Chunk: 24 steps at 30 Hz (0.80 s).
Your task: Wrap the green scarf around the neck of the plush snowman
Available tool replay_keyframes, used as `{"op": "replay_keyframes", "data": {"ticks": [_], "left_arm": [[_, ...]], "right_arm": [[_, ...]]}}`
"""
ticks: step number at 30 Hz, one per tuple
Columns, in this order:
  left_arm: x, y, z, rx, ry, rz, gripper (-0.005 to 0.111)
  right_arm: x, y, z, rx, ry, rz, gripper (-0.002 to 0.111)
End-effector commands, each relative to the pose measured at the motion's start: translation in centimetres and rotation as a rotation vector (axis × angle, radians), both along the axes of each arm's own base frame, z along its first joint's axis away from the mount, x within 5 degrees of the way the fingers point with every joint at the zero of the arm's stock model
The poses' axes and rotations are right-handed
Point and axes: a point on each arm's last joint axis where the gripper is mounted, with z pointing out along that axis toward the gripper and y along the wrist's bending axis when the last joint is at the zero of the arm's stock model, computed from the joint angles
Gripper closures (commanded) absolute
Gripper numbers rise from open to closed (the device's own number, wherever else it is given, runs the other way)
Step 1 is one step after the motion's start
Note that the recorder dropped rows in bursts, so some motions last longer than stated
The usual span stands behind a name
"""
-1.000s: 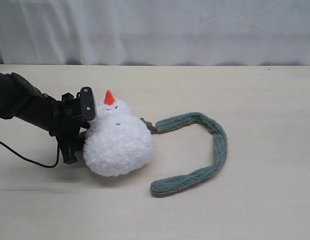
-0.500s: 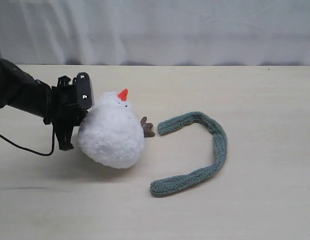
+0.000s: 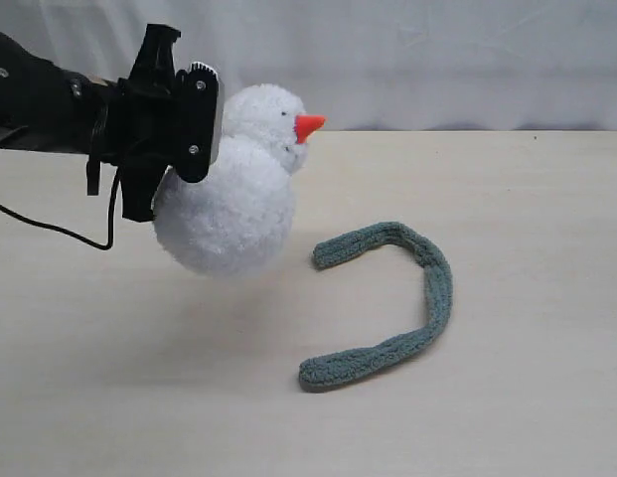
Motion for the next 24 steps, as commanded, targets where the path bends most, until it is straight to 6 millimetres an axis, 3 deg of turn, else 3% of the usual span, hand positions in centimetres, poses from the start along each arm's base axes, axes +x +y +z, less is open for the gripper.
{"op": "replay_keyframes", "data": {"ticks": [1,4,5,10,13,17,24], "left_arm": [[-1.5,-1.0,3.0,0.037,-0.173,-0.067,0.107],[-3.0,-1.0,4.3,0.108,-0.283,-0.129,0.107],[-3.4,-0.9,4.1,0.141,-0.306,-0.146,0.107],[-4.7,0.4,2.8,0.217,-0.415,-0.143,0.107],[-5.1,0.7,2.1,0.257,-0.431,-0.167,0.107],[-5.9,0.9,0.5,0.384,-0.457,-0.271,0.107],[-6.1,1.0,0.2,0.397,-0.561,-0.277,0.107]], "right_arm": [[0.8,1.0,0.9,-0.029,0.074,0.091,0.07],[3.4,2.7,2.4,-0.082,0.216,0.147,0.042],[3.9,3.0,2.6,-0.095,0.249,0.145,0.039],[8.9,5.0,3.8,-0.259,0.481,0.129,0.042],[11.4,6.1,3.7,-0.326,0.55,0.132,0.045],[16.6,8.4,2.6,-0.485,0.698,0.152,0.045],[20.5,10.1,3.3,-0.611,0.65,0.243,0.045]]}}
